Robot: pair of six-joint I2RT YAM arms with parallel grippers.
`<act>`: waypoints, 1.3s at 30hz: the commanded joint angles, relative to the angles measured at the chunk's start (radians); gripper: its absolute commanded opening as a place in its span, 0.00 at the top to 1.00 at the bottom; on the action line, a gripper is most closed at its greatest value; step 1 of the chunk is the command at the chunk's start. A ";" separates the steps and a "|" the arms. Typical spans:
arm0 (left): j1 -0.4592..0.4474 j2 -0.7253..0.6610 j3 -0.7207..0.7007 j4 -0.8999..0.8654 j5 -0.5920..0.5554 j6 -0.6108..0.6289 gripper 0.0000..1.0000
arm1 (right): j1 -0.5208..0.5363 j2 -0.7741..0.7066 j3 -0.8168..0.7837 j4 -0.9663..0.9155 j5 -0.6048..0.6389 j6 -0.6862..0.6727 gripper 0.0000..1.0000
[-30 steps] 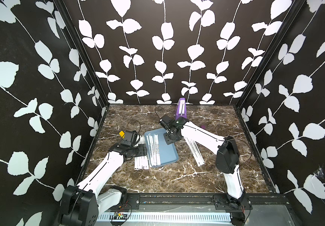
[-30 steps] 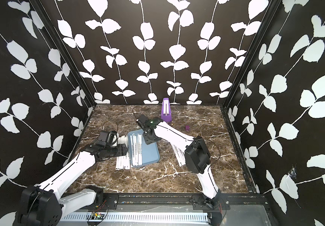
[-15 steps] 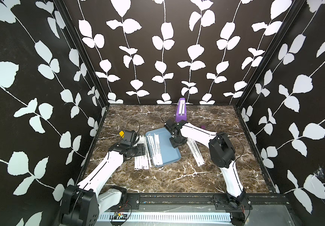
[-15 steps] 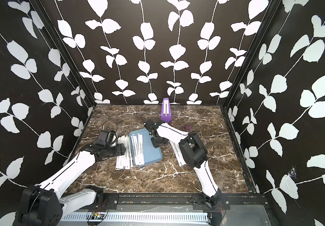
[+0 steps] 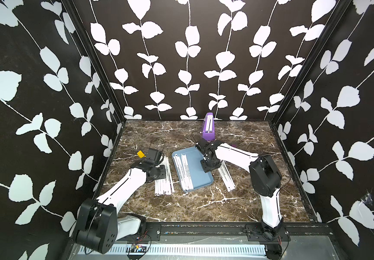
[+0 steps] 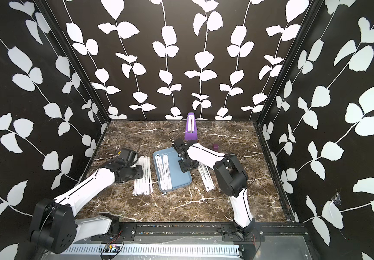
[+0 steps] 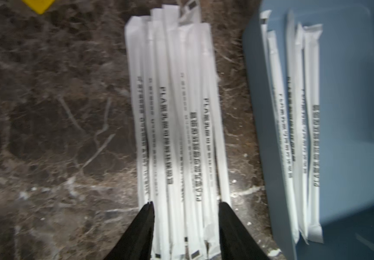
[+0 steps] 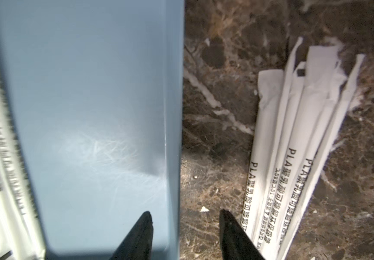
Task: Put the straws into the storage box
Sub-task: Move the storage box to the center of the board, then pick up the straw from the center of the board.
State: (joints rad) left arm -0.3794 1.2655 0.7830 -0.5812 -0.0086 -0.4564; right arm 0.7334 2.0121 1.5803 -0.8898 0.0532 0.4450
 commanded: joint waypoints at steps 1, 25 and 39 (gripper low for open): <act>-0.031 0.030 0.009 -0.002 -0.002 -0.055 0.54 | -0.021 -0.071 0.005 0.003 -0.040 0.035 0.50; 0.154 0.161 0.006 0.021 -0.084 0.066 0.74 | -0.040 -0.102 -0.059 0.082 -0.097 0.055 0.52; 0.153 0.312 0.036 0.061 -0.061 0.091 0.83 | -0.040 -0.096 -0.074 0.093 -0.108 0.058 0.53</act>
State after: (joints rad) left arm -0.2268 1.5555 0.8131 -0.5293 -0.0746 -0.3809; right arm 0.6910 1.9213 1.5288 -0.7990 -0.0498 0.5014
